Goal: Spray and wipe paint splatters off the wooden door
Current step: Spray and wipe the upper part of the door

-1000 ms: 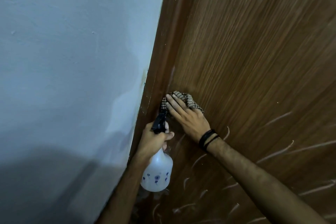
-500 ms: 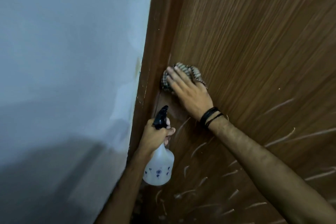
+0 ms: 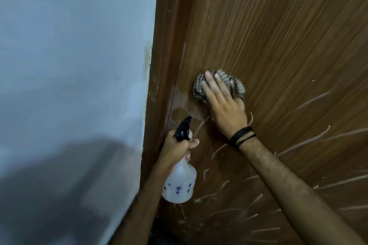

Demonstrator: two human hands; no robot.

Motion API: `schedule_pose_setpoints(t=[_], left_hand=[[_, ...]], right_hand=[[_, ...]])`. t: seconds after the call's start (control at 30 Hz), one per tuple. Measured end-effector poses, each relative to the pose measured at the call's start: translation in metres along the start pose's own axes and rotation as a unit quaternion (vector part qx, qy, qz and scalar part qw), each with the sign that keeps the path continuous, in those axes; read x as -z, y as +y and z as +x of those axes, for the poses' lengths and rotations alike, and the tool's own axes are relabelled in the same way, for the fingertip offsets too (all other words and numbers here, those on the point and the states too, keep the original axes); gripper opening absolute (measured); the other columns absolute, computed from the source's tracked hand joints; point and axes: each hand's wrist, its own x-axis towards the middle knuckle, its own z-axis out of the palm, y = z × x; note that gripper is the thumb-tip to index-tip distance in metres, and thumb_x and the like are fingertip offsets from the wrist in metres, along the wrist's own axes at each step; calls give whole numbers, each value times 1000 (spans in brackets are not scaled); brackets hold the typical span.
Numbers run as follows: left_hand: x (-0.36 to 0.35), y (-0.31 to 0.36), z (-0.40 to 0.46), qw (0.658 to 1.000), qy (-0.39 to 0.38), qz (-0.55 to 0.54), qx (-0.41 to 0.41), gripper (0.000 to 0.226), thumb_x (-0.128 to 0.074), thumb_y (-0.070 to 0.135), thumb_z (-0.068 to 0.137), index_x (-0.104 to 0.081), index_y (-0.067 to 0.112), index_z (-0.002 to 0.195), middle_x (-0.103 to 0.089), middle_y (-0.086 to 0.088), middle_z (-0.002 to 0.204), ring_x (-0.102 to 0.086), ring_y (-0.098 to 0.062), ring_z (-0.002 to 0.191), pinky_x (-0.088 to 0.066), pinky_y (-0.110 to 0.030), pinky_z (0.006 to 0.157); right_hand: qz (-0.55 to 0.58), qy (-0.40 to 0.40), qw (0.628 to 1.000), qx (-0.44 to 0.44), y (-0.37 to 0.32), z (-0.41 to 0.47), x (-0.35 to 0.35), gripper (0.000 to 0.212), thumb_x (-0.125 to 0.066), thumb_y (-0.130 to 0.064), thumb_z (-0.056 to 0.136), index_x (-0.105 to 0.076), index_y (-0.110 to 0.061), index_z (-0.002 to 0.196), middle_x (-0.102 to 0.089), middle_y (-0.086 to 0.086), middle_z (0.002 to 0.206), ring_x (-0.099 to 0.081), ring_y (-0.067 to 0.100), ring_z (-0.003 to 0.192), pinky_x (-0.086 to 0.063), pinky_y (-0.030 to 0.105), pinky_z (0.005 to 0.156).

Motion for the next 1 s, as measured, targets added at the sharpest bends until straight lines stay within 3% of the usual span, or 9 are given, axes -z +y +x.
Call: schedule_pose_setpoints(t=[0.07, 0.17, 0.27, 0.33, 0.43, 0.57, 0.7, 0.9, 1.0], left_hand=[[3, -3, 0, 1000, 1, -1, 0, 15, -68, -1, 89, -59, 11, 87, -55, -5, 63, -49, -16, 47, -46, -24, 48], [9, -5, 2, 1000, 13, 6, 3, 21, -69, -1, 88, -58, 15, 80, -55, -6, 64, -51, -16, 48, -46, -25, 49], [15, -7, 2, 1000, 27, -4, -7, 22, -70, -3, 87, -59, 14, 79, -59, -10, 73, -54, -19, 55, -47, -27, 50], [19, -7, 2, 999, 36, -19, -10, 19, -69, -6, 87, -60, 11, 83, -60, -7, 72, -55, -16, 54, -47, -26, 49], [23, -7, 3, 999, 37, -26, -10, 18, -68, -8, 87, -60, 8, 84, -62, -3, 70, -58, -10, 52, -46, -25, 49], [28, -12, 8, 998, 55, -38, -4, 21, -70, -8, 86, -63, 12, 85, -63, -5, 76, -66, -22, 75, -46, -28, 50], [34, -15, 8, 998, 51, -42, 3, 17, -73, -5, 84, -66, 10, 85, -65, -3, 71, -60, -26, 71, -46, -31, 52], [42, -16, 6, 999, 32, -35, -7, 20, -68, -8, 87, -62, 11, 83, -60, -5, 76, -57, -15, 61, -45, -29, 51], [44, -16, 7, 999, 32, -32, 0, 20, -68, -8, 87, -61, 11, 84, -59, -4, 74, -56, -10, 56, -44, -29, 52]], right_hand=[[20, -63, 997, 48, -12, -32, -10, 75, -52, 2, 91, -22, -14, 158, -10, 6, 166, -6, 19, 152, -53, 35, 86], [16, -93, 991, 96, -13, -60, -16, 69, -37, 6, 91, -27, -13, 156, -15, 7, 165, -16, 18, 151, -53, 26, 79], [35, -90, 993, 67, -7, -44, -13, 79, -46, 10, 88, -20, -15, 158, -7, 4, 167, -10, 15, 152, -54, 26, 64], [39, -58, 997, 16, -7, -18, -7, 78, -55, 2, 92, -19, -16, 158, -6, 2, 167, -8, 15, 153, -56, 32, 80], [23, 5, 1000, -10, -16, 16, -6, 63, -50, -10, 101, -22, -14, 157, -12, 4, 166, -12, 17, 153, -31, 41, 115], [20, -56, 995, 79, -48, 14, -25, 69, -39, 3, 89, -28, -14, 156, -16, 7, 165, -18, 20, 151, -48, 32, 96], [22, -152, 975, 160, -63, -32, -46, 66, -39, -3, 88, -34, -15, 153, -15, 6, 165, -30, 16, 146, -49, 24, 75], [44, -46, 996, 63, -40, -2, -23, 74, -39, 9, 84, -32, -13, 154, -19, 6, 164, -16, 17, 150, -54, 32, 86], [21, 26, 999, -21, -36, 39, -12, 68, -57, -5, 93, -30, -13, 155, -18, 5, 164, -16, 18, 152, -28, 44, 117]])
